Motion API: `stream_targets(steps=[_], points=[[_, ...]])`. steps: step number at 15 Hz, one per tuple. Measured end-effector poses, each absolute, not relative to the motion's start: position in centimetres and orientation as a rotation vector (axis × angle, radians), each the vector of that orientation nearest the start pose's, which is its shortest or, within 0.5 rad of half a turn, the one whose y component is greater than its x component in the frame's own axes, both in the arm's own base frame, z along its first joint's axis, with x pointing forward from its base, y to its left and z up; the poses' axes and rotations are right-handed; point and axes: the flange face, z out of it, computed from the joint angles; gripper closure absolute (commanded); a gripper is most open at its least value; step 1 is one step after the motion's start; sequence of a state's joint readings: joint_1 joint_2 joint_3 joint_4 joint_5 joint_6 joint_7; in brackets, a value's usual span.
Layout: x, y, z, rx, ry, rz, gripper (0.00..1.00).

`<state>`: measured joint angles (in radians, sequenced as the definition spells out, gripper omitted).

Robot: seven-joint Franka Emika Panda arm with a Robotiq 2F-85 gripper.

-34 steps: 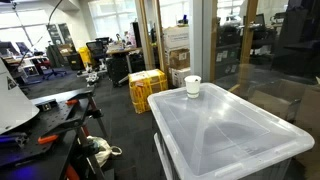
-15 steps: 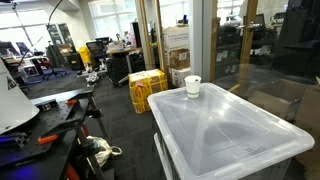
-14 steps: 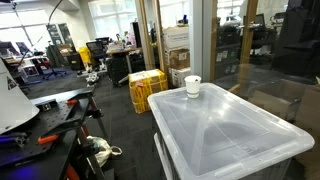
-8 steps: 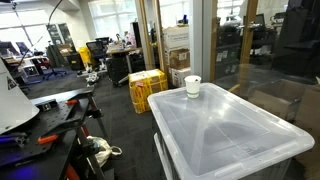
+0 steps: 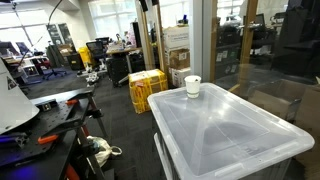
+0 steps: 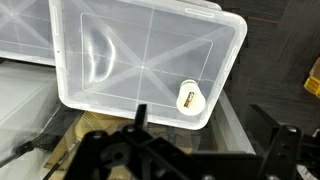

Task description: Take the marker out of the cup and put it on the storage box

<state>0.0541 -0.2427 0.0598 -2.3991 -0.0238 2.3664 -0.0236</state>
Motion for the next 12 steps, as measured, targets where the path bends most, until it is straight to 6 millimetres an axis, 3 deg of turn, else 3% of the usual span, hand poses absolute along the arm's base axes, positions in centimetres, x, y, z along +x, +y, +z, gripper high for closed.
stream_targets(steps=[6, 9, 12], points=[[49.2, 5.1, 40.3, -3.135, -0.31, -0.304, 0.0], [50.2, 4.9, 39.7, -3.131, -0.259, -0.32, 0.0], [51.3, 4.8, 39.0, -3.12, -0.102, -0.368, 0.0]])
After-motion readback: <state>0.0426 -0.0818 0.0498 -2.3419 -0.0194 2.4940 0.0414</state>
